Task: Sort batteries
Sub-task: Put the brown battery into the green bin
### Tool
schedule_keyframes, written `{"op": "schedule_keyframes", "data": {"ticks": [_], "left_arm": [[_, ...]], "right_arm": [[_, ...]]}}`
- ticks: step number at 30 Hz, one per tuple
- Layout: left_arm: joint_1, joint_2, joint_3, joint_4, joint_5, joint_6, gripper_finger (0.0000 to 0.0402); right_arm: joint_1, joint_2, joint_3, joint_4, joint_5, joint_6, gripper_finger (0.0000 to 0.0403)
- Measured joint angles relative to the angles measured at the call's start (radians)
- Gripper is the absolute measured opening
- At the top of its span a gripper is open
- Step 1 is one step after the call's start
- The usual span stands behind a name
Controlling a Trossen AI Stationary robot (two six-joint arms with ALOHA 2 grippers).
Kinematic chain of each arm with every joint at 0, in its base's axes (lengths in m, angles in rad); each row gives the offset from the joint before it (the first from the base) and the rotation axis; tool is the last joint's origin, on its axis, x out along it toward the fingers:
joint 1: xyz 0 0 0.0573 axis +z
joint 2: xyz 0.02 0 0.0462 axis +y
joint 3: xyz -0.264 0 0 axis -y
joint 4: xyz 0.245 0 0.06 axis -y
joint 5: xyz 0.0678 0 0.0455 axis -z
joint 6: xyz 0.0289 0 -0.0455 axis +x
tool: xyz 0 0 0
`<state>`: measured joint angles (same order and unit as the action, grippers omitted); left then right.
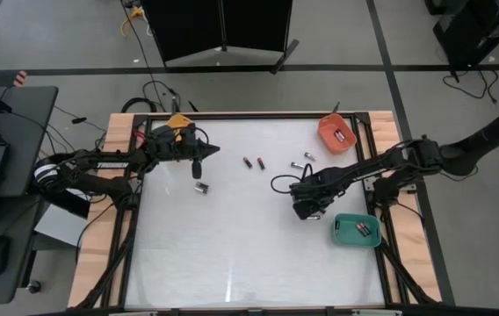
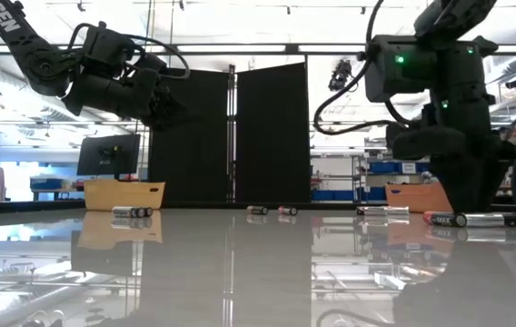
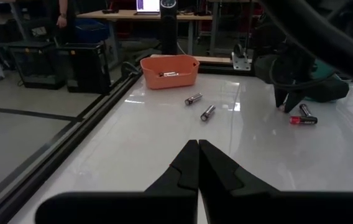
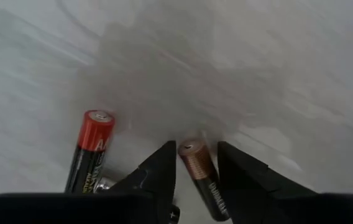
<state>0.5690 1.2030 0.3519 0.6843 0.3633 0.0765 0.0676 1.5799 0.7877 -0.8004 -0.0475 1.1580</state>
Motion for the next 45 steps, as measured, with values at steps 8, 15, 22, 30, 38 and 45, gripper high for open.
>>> {"op": "schedule_keyframes", "data": {"ticks": [8, 15, 22, 30, 38, 45], "left_arm": [[0.0, 0.0, 0.0, -0.002, -0.051, -0.003, 0.001], [0.0, 0.0, 0.0, 0.005, -0.092, -0.041, 0.001], [-0.001, 0.0, 0.0, 0.004, -0.093, -0.055, 0.001], [-0.001, 0.0, 0.0, -0.001, -0.093, -0.053, 0.001], [-0.001, 0.0, 0.0, -0.015, -0.094, -0.03, 0.001], [-0.001, 0.0, 0.0, -0.018, -0.094, -0.008, 0.001]], "right_arm": [[0.002, -0.001, -0.018, 0.001, 0.057, -0.149, 0.0057], [-0.005, -0.018, -0.024, -0.014, 0.103, -0.278, 0.0057], [-0.007, -0.113, 0.039, -0.116, 0.147, -0.289, 0.0057], [0.045, -0.262, 0.18, -0.321, 0.107, -0.129, 0.0057], [0.29, -0.329, 0.157, -0.411, -0.016, 0.299, 0.0057], [0.47, -0.315, 0.033, -0.357, -0.094, 0.58, 0.0057]]}}
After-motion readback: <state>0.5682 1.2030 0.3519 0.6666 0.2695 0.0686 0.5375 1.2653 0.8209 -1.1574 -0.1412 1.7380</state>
